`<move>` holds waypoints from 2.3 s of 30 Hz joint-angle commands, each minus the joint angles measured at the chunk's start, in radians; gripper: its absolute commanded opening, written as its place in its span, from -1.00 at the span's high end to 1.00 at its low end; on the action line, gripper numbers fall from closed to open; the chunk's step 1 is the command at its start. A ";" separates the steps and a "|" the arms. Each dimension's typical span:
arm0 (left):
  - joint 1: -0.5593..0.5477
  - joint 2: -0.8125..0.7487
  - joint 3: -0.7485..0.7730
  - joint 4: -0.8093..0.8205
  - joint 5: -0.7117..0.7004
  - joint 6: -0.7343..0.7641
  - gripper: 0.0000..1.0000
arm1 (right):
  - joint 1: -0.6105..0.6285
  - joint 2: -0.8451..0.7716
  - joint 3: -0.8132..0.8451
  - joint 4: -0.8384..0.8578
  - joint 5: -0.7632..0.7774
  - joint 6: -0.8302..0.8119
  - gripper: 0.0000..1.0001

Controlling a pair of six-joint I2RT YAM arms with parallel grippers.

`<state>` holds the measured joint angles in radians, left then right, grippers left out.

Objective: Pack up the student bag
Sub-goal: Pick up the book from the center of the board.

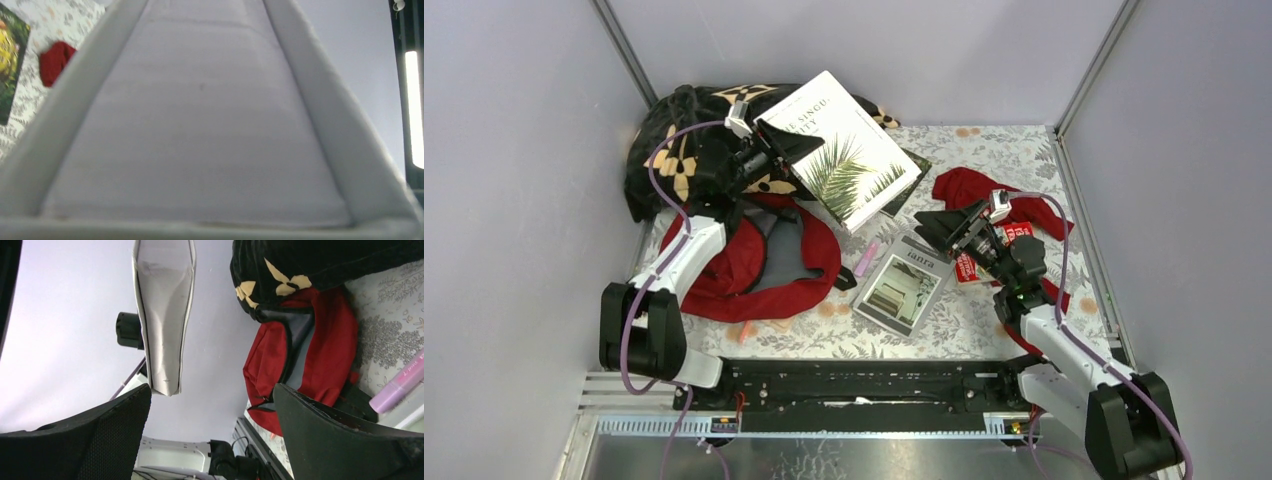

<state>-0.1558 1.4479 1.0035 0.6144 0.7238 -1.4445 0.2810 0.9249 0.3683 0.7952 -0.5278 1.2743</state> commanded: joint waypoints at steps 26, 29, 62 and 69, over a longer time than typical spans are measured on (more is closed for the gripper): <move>0.012 -0.086 0.005 -0.058 -0.098 0.090 0.61 | 0.220 0.414 0.222 0.454 0.228 0.048 -0.99; 0.012 -0.085 0.008 -0.058 -0.098 0.094 0.60 | 0.231 0.433 0.245 0.454 0.238 0.039 -0.99; -0.057 -0.114 0.224 -1.371 -0.935 0.824 -0.39 | -0.041 0.120 0.222 -0.438 0.043 -0.277 0.70; -0.251 0.130 0.217 -1.471 -1.325 0.760 -0.62 | -0.043 -0.032 0.298 -0.764 0.180 -0.461 0.70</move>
<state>-0.3706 1.4803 1.2133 -0.7181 -0.2955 -0.6765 0.2356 0.9287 0.5922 0.2619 -0.4118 0.9909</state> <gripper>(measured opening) 0.786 0.429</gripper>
